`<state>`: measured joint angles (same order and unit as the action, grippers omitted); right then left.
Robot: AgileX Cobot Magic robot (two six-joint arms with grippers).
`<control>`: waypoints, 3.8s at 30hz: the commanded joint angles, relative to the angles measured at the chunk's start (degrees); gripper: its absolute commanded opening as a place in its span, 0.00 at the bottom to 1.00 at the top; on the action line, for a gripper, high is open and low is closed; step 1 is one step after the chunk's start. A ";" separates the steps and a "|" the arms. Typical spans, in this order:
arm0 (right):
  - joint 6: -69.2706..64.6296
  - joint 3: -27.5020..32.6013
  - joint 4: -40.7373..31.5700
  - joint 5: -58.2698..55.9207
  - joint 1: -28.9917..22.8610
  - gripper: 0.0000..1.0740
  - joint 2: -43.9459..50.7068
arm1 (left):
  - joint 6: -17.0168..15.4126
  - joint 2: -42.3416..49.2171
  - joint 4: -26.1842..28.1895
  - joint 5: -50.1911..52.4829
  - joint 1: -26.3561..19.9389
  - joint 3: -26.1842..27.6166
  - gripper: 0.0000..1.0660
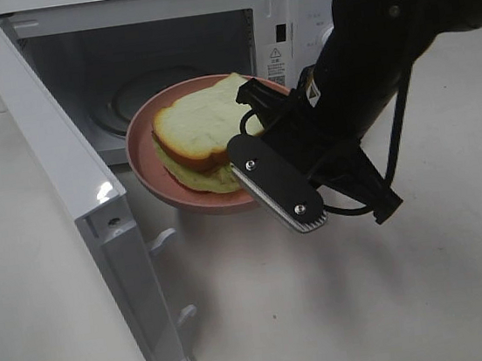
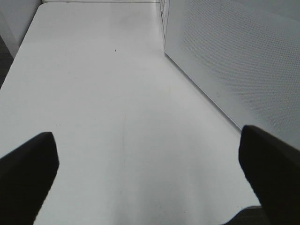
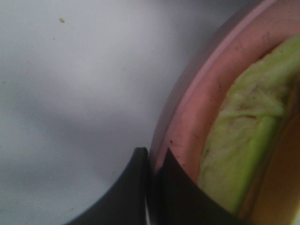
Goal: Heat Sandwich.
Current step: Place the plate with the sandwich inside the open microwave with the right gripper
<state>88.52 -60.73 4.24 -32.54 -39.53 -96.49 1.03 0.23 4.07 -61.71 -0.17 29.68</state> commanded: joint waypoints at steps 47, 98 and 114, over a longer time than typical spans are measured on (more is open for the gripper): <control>-6.42 -32.54 0.74 -13.98 0.06 0.00 -22.12 | -0.17 0.97 -0.17 0.29 0.29 -0.06 0.94; -23.55 -59.70 5.67 -17.88 0.92 0.01 -40.79 | -0.17 0.97 -0.17 0.29 0.29 -0.06 0.94; -26.47 -59.76 6.25 -16.27 0.92 0.15 -40.79 | -0.17 0.97 -0.17 0.29 0.29 -0.06 0.94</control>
<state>63.31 -119.86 9.85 -49.45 -38.67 -137.62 1.03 0.23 4.07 -61.71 -0.17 29.68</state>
